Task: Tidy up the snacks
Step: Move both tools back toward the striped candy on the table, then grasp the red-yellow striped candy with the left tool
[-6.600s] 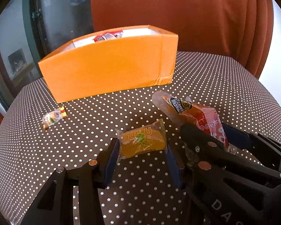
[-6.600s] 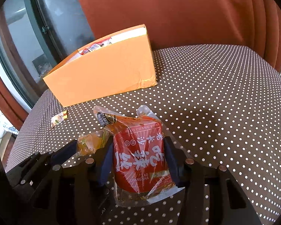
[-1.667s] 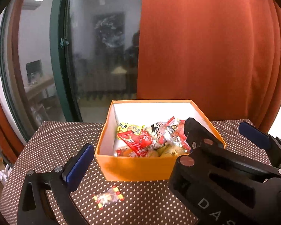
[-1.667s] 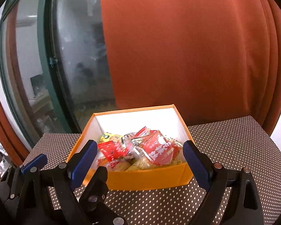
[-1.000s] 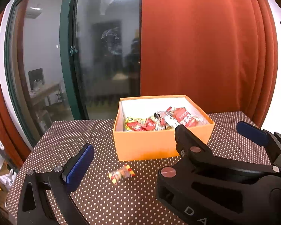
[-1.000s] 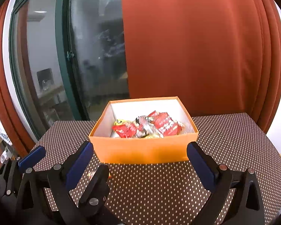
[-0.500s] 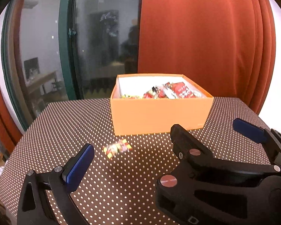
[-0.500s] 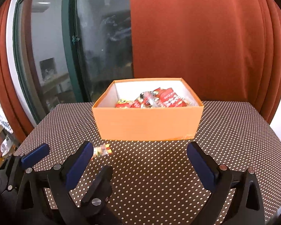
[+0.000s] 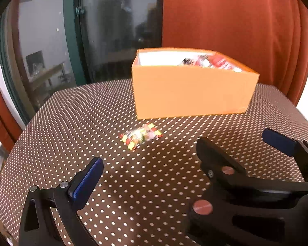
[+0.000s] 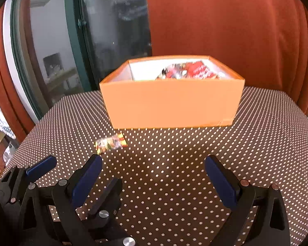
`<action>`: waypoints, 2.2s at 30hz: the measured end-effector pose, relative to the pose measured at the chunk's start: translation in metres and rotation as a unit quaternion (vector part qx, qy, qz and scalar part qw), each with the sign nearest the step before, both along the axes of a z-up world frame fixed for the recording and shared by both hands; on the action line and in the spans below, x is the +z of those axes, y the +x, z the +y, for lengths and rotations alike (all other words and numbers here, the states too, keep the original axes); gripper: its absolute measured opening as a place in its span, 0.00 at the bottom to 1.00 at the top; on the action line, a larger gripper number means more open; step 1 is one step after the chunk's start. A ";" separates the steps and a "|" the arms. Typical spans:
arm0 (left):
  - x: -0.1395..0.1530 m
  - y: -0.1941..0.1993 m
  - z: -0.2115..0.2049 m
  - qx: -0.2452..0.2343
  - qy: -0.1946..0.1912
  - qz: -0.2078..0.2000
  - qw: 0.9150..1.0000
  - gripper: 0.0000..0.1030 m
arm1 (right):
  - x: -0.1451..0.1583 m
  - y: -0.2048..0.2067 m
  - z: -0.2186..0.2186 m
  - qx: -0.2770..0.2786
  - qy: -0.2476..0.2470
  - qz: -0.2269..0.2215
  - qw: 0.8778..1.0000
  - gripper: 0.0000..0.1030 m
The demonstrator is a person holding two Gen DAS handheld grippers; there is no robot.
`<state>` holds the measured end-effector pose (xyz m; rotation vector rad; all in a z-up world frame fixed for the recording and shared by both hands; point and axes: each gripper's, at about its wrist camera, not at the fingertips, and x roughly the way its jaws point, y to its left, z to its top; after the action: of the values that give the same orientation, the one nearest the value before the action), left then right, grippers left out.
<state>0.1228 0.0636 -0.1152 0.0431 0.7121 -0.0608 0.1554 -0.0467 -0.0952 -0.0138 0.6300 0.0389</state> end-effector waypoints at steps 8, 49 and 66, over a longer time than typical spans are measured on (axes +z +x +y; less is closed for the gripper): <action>-0.024 0.042 0.012 -0.013 0.011 0.049 0.999 0.99 | -0.018 0.033 0.011 0.005 -0.025 0.031 0.999 0.98; -0.053 0.137 -0.023 -0.066 0.057 0.067 0.994 0.09 | -0.054 0.098 -0.015 -0.004 0.028 0.095 0.995 0.91; -0.021 0.122 -0.050 -0.082 0.075 0.037 0.993 0.74 | -0.036 0.078 -0.040 0.002 0.053 0.080 0.995 0.90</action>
<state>0.2446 0.0140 -0.1358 0.2438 0.7846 -0.1667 0.2330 -0.0867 -0.1307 0.0908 0.7865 0.0774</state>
